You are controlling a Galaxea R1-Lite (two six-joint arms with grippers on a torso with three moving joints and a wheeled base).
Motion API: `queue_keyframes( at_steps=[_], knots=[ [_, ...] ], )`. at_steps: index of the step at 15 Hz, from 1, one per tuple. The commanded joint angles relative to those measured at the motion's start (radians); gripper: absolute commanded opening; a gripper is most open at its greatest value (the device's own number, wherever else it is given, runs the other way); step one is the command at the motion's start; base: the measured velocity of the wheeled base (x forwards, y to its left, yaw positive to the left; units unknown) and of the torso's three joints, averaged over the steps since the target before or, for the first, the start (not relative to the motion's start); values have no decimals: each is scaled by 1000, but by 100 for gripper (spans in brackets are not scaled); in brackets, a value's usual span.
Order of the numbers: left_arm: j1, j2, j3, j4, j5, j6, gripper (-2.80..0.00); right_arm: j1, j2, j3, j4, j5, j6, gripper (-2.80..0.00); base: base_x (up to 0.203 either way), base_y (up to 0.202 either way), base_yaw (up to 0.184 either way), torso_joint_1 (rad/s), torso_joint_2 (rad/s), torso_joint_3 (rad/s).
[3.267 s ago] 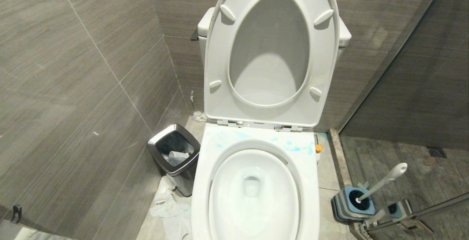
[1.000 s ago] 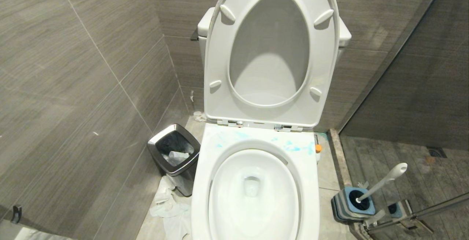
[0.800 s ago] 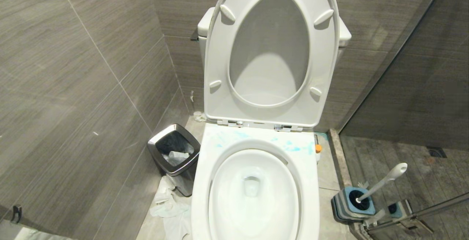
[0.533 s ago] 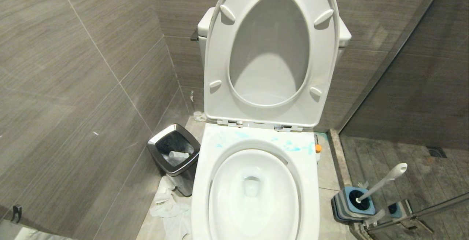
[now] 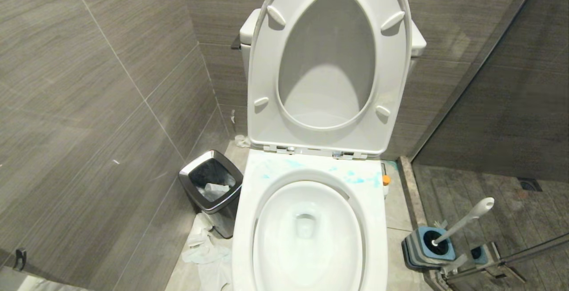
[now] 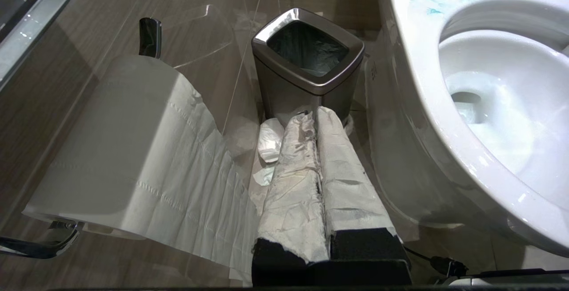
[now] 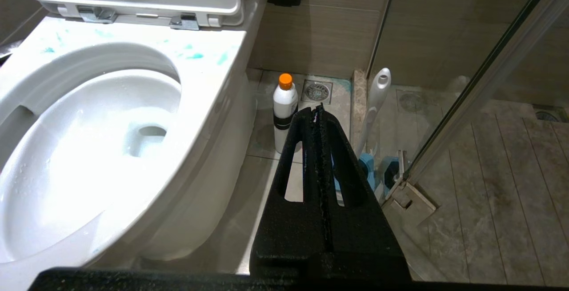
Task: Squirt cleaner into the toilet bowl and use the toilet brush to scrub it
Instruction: Pour in the cleaning agent
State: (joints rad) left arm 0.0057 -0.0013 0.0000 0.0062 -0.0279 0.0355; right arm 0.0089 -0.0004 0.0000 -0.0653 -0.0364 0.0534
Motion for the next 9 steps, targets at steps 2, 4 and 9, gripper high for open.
queue_keyframes(
  at_steps=[2, 4, 9],
  knots=[
    [0, 1, 2, 0, 0, 1, -280, 0, 0, 25, -1, 0, 0, -280, 0, 0, 0, 0, 0, 0],
    [0, 1, 2, 0, 0, 1, -280, 0, 0, 25, -1, 0, 0, -280, 0, 0, 0, 0, 0, 0],
    [0, 1, 2, 0, 0, 1, -280, 0, 0, 25, -1, 0, 0, -280, 0, 0, 0, 0, 0, 0]
  ],
)
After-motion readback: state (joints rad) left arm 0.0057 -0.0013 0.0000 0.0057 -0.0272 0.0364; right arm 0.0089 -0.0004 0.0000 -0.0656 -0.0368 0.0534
